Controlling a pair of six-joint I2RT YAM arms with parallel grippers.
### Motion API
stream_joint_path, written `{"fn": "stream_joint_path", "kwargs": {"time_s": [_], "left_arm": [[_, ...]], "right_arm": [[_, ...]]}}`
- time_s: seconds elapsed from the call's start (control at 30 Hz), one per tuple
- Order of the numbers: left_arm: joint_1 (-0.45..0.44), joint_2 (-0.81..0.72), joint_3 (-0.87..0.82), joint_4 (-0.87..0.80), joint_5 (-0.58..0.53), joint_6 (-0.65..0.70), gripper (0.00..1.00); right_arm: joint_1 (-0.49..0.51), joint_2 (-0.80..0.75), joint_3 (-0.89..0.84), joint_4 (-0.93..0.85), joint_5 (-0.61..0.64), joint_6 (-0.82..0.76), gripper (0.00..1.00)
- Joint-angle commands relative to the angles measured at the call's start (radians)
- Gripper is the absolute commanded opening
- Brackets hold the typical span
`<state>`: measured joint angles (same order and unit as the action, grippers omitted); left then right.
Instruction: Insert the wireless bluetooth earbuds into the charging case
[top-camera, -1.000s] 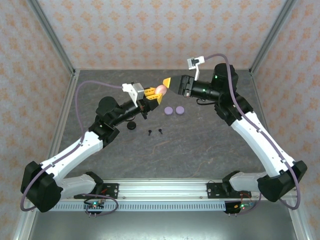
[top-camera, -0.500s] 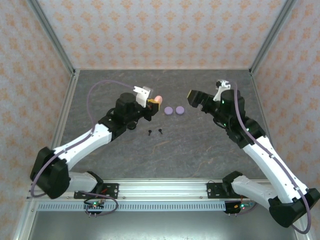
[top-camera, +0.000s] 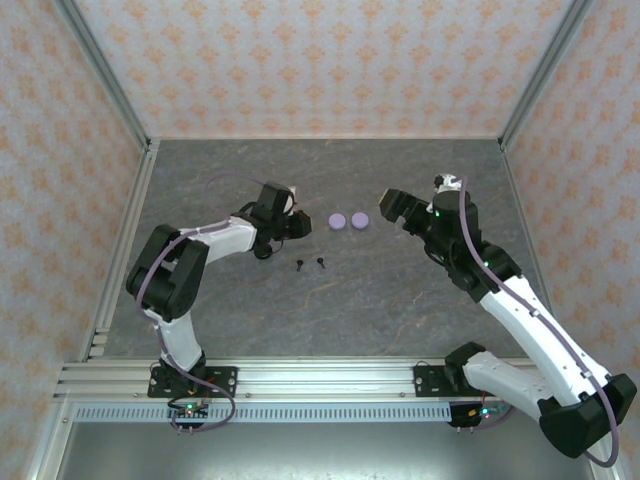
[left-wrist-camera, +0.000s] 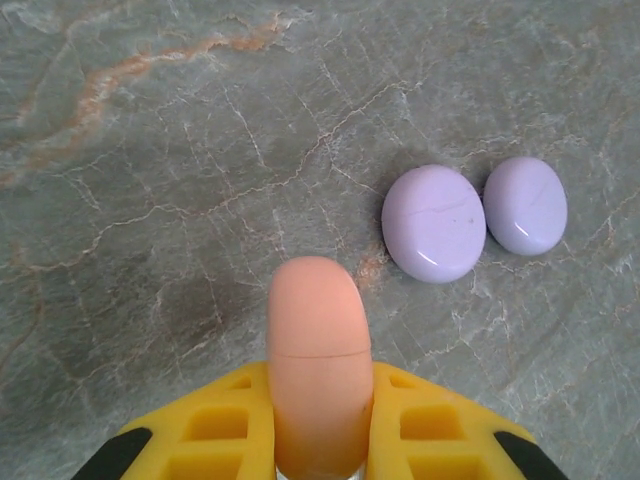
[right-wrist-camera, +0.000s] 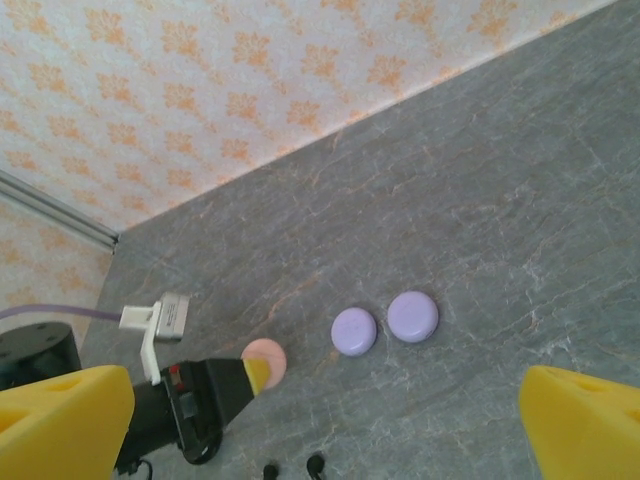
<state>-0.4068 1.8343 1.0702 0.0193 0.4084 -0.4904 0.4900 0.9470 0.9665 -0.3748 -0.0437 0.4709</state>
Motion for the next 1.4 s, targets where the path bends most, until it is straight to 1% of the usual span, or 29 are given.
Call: {"fn": "stream_joint_path", "kwargs": {"time_s": [0.0,0.1,0.17,0.3,0.43,0.5,0.57,0.67,0.73,0.8,0.83,0.97,1.07,1.2,1.37], "left_arm": [[0.01,0.036,0.073,0.034,0.06,-0.064,0.0],[0.017,0.112,0.098,0.062,0.11,-0.103,0.01],[0.019,0.144,0.112,0.058,0.113,-0.123,0.05],[0.02,0.162,0.108,0.066,0.092,-0.129,0.22],[0.036,0.144,0.088,0.061,0.08,-0.123,0.43],[0.049,0.117,0.078,0.041,0.067,-0.108,0.48],[0.066,0.082,0.073,0.007,0.054,-0.08,0.52],[0.098,0.002,0.067,-0.037,0.055,-0.05,0.57],[0.125,-0.054,0.055,-0.048,0.063,-0.05,0.59],[0.154,-0.118,0.043,-0.069,0.058,-0.05,0.6],[0.171,-0.153,0.034,-0.08,0.055,-0.021,0.61],[0.245,-0.284,0.002,-0.127,0.055,-0.011,0.64],[0.332,-0.373,-0.04,-0.165,0.071,-0.033,0.66],[0.459,-0.473,-0.108,-0.218,0.126,-0.072,0.67],[0.583,-0.566,-0.182,-0.3,0.172,-0.054,0.68]], "right_arm": [[-0.004,0.016,0.012,-0.034,-0.011,-0.002,0.99],[-0.002,0.023,0.01,-0.031,-0.017,0.002,0.99],[-0.002,0.03,0.014,-0.031,-0.028,0.004,0.99],[-0.003,0.055,0.033,-0.049,-0.058,-0.005,0.99],[-0.004,0.1,0.083,-0.13,-0.051,-0.019,0.99],[-0.003,0.136,0.12,-0.196,-0.06,-0.04,0.99],[-0.001,0.18,0.156,-0.252,-0.098,-0.079,0.99],[0.014,0.232,0.189,-0.298,-0.123,-0.096,0.99],[0.038,0.292,0.201,-0.295,-0.125,-0.103,0.99],[0.073,0.342,0.223,-0.284,-0.113,-0.11,0.99],[0.093,0.375,0.239,-0.279,-0.113,-0.122,1.0],[0.177,0.531,0.336,-0.283,-0.12,-0.217,0.97],[0.236,0.673,0.446,-0.308,-0.14,-0.33,0.95],[0.294,0.887,0.647,-0.39,-0.152,-0.484,0.92],[0.341,1.125,0.868,-0.402,-0.24,-0.535,0.86]]}}
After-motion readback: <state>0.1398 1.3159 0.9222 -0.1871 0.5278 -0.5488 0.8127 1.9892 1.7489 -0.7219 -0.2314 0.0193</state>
